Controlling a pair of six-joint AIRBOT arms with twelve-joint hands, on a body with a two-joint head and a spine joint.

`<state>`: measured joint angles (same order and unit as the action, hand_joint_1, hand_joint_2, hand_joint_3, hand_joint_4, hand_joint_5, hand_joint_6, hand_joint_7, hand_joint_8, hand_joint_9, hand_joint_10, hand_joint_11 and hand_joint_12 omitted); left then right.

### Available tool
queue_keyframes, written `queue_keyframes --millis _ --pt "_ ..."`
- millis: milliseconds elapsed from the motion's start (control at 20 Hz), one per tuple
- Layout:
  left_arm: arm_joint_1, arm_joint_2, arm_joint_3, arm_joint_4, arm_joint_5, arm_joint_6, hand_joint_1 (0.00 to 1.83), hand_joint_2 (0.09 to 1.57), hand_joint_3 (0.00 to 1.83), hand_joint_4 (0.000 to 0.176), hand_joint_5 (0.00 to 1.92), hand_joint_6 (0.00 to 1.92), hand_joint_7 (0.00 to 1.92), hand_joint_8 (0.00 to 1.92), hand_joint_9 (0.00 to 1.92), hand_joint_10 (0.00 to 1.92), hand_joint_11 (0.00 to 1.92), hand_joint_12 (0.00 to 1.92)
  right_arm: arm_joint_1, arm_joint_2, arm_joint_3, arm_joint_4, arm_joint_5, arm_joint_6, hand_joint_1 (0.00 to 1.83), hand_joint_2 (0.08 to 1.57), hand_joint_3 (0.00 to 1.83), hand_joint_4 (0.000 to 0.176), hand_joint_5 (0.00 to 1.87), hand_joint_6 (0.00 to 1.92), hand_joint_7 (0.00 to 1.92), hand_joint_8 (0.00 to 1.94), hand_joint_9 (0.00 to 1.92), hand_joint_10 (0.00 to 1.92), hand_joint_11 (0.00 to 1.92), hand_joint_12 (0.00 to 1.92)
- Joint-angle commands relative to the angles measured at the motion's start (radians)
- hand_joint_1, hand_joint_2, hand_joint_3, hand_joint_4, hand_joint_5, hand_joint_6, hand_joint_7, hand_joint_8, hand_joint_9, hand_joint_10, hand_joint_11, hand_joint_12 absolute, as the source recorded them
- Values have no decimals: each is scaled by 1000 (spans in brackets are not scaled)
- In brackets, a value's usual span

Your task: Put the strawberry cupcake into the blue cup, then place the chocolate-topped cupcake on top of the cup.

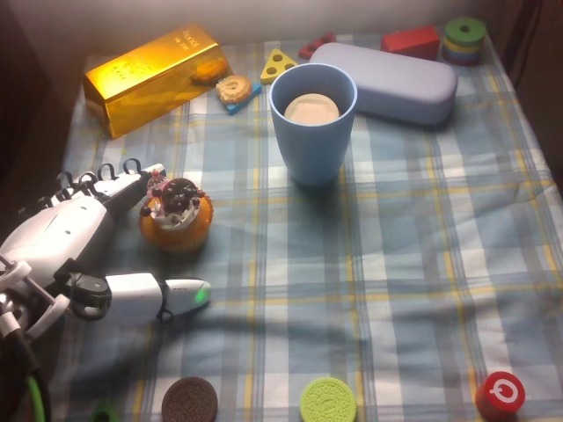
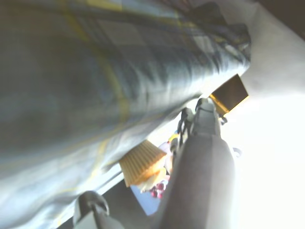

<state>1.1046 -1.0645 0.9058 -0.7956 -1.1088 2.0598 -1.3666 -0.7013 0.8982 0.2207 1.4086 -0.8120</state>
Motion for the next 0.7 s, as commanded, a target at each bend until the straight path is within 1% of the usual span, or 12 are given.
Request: queue_keyframes --millis 0,50,100,150,200,250,300,350,400,450,500,650 --pt "-13 -6 6 46 -93 -4 782 768 7 139 321 11 230 4 236 8 10 3 9 2 4 21 125 4 0 993 5 11 78 2 19 0 0 0 0 0" --pt "-14 -8 8 48 -91 -4 782 787 3 130 410 11 271 4 284 9 43 14 9 0 5 21 125 4 0 987 1 16 78 1 23 2 0 0 0 0" --pt "-16 -9 10 50 -87 -4 807 808 2 127 468 8 286 2 317 7 56 16 7 -1 5 21 125 4 0 983 0 20 84 3 30 5 0 0 0 0" --pt "-18 -9 10 52 -85 -4 877 890 3 105 723 15 364 4 376 6 105 30 6 -2 5 22 125 4 0 935 0 22 71 0 36 6 0 0 0 0" --pt "-19 -10 10 54 -85 -5 877 890 3 105 723 15 364 4 376 6 105 30 5 -3 5 24 125 4 0 935 0 22 71 0 36 6 0 0 0 0" --pt "-20 -10 10 54 -86 -5 890 928 8 105 864 24 386 0 345 0 79 14 3 -4 5 26 125 4 0 923 0 41 80 4 42 7 0 0 0 0" --pt "-21 -11 10 54 -88 -5 912 947 4 105 927 15 391 0 339 0 70 9 3 -5 5 27 125 4 0 936 0 26 83 5 39 5 0 0 0 0" --pt "-21 -11 10 55 -92 -5 912 947 4 105 927 15 391 0 339 0 70 9 2 -6 5 27 125 4 0 936 0 26 83 5 39 5 0 0 0 0" --pt "-22 -11 9 56 -94 -5 904 959 6 122 950 15 397 2 332 0 71 8 1 -7 5 27 125 4 0 943 0 17 82 4 39 5 0 0 0 0" --pt "-24 -10 8 57 -97 -5 1042 1053 5 174 1081 758 458 4 374 1 99 9 -1 -8 5 28 125 4 0 937 0 19 79 2 44 6 0 0 0 0" --pt "-26 -9 7 59 -102 -5 1038 1068 1 176 1061 827 494 5 392 3 121 15 -3 -9 5 29 125 5 0 932 0 34 70 0 33 1 0 0 0 0" --pt "-32 -3 1 68 -115 -13 1039 1071 0 176 1059 841 517 3 410 3 137 16 -9 -10 6 33 125 9 0 932 0 32 69 0 20 0 0 0 0 0"
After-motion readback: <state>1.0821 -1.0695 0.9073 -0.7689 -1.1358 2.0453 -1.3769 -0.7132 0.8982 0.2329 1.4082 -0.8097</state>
